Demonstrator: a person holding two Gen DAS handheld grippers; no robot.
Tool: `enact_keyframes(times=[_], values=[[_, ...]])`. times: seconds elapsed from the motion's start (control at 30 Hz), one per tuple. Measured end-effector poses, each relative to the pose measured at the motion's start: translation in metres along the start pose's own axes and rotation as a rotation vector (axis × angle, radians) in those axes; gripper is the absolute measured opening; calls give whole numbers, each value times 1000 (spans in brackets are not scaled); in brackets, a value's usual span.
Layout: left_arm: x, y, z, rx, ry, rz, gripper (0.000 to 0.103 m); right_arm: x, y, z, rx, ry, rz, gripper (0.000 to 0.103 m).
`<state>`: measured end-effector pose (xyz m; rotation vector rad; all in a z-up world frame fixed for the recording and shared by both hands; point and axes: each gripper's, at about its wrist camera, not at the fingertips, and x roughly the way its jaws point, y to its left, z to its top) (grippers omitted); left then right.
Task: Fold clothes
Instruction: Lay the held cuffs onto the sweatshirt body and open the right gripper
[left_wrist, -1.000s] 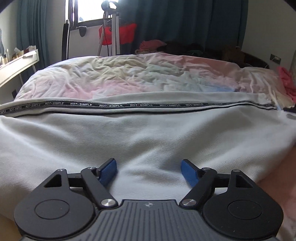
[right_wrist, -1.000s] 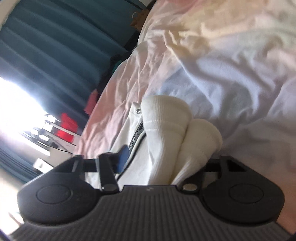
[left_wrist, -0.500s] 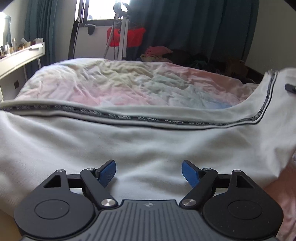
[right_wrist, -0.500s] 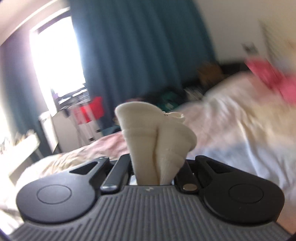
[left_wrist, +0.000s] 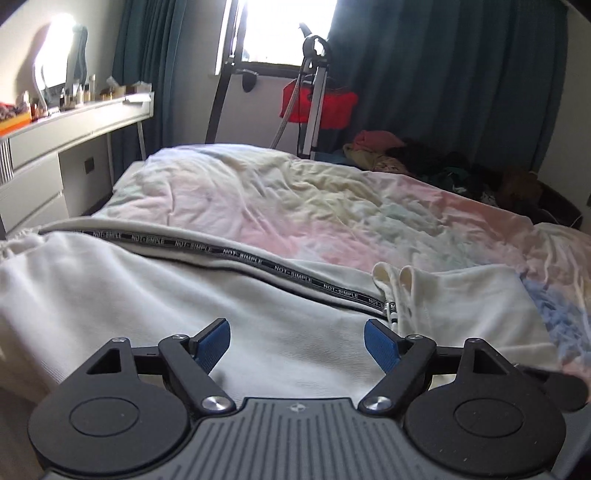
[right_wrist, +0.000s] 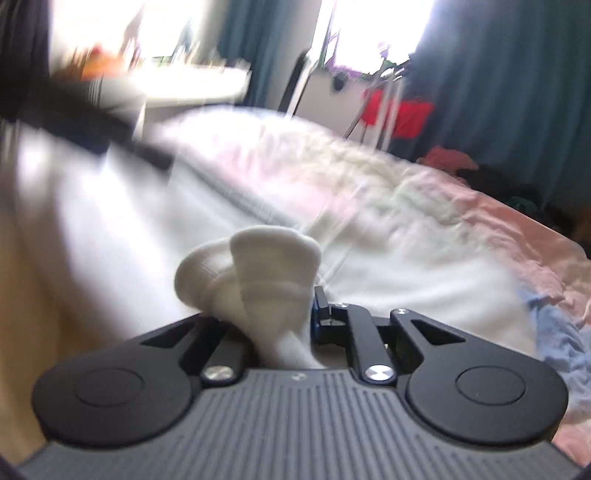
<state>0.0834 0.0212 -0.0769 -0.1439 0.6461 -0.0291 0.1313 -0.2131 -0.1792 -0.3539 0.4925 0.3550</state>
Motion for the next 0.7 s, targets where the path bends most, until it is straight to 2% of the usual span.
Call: enact_keyframes(times=[0.17, 0.37, 0.53, 0.6, 0.63, 0.67, 0.7], values=[[-4, 4, 5, -14, -35, -17, 81, -11, 8, 10, 18, -40, -21, 12], [-3, 22, 12, -80, -49, -31, 81, -18, 59, 33, -44, -102, 61, 12], [-3, 36, 10, -135, -43, -50, 81, -3, 69, 33, 7, -55, 67, 15], [-4, 38, 9, -142, -48, -65, 81, -7, 63, 39, 28, -37, 92, 21], [-4, 37, 9, -139, -47, -72, 81, -10, 57, 42, 59, -19, 120, 29], [-3, 34, 8, -133, -43, -80, 81, -12, 52, 43, 100, 0, 156, 42], [-3, 32, 7, -128, -39, -87, 81, -16, 46, 44, 140, 19, 194, 51]])
